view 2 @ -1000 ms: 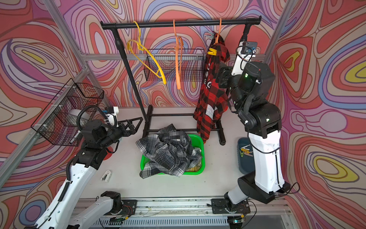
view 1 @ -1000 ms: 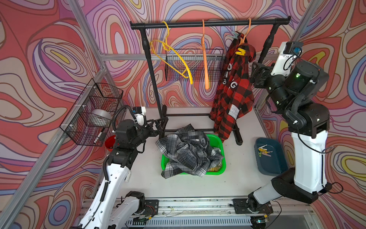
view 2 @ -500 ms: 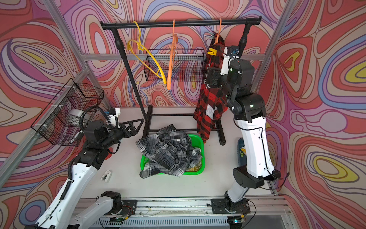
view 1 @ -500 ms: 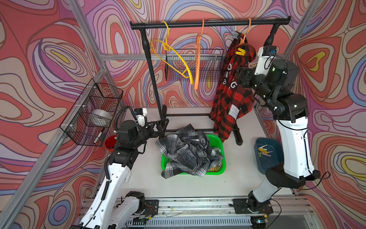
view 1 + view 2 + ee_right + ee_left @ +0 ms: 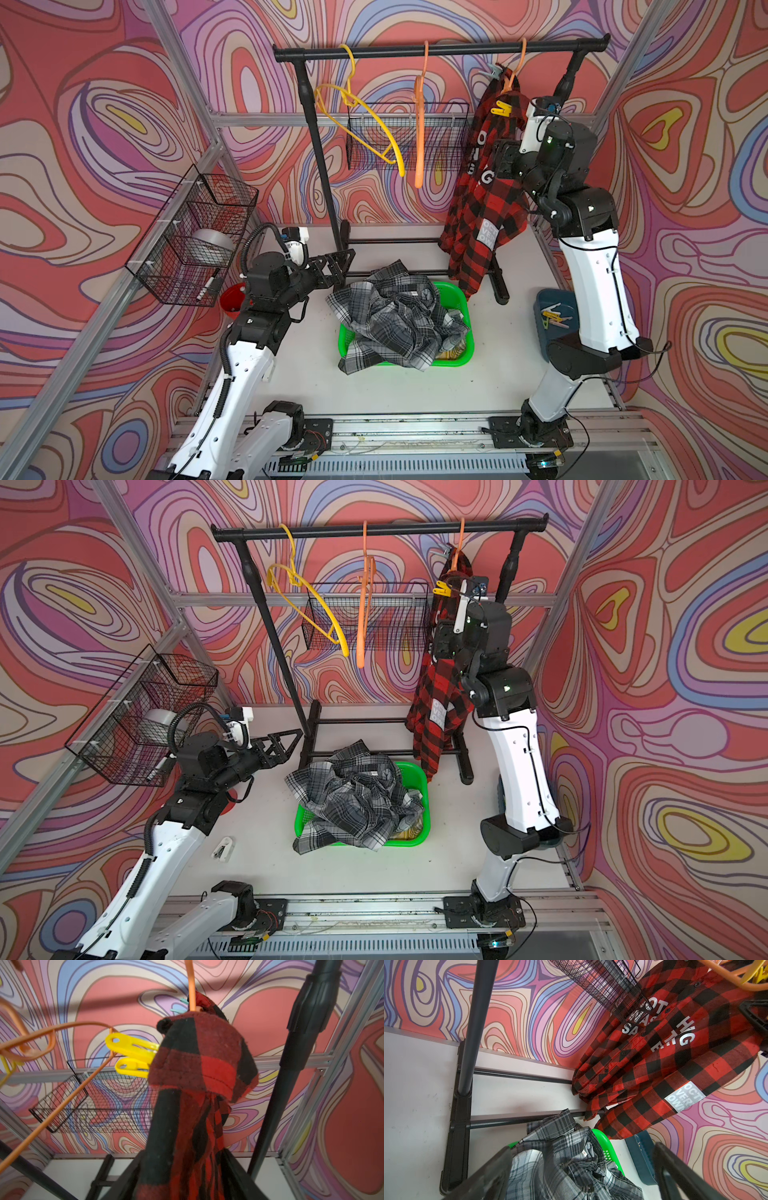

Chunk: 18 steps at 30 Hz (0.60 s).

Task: Remove the clothespins securing long-sleeve shirts to the hanger
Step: Pick up the hanger from the clothesline.

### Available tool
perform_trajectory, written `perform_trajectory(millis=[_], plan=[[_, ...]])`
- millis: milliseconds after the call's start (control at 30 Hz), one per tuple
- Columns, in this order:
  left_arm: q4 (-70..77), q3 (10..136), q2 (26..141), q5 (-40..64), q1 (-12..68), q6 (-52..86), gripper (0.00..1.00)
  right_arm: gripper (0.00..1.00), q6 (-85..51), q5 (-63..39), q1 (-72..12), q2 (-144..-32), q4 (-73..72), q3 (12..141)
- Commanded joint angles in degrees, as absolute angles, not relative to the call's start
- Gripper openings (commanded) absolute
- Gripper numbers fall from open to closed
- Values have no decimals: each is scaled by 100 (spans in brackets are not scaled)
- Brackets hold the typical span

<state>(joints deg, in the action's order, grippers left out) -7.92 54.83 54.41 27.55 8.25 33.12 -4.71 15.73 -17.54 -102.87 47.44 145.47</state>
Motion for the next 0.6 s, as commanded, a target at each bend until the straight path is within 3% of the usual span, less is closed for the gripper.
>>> perform_trajectory(millis=[0, 267, 567], plan=[[-496, 5367, 5498, 2909, 780, 3505, 100, 48, -331, 1758, -1705, -10371, 4621, 14696], [-349, 5343, 5614, 3030, 782, 3665, 100, 26, -196, 1956, -1705, -10247, 4606, 14475], [-211, 5348, 5713, 3107, 782, 3784, 100, 10, -129, 1888, -1705, -9971, 4546, 14203]])
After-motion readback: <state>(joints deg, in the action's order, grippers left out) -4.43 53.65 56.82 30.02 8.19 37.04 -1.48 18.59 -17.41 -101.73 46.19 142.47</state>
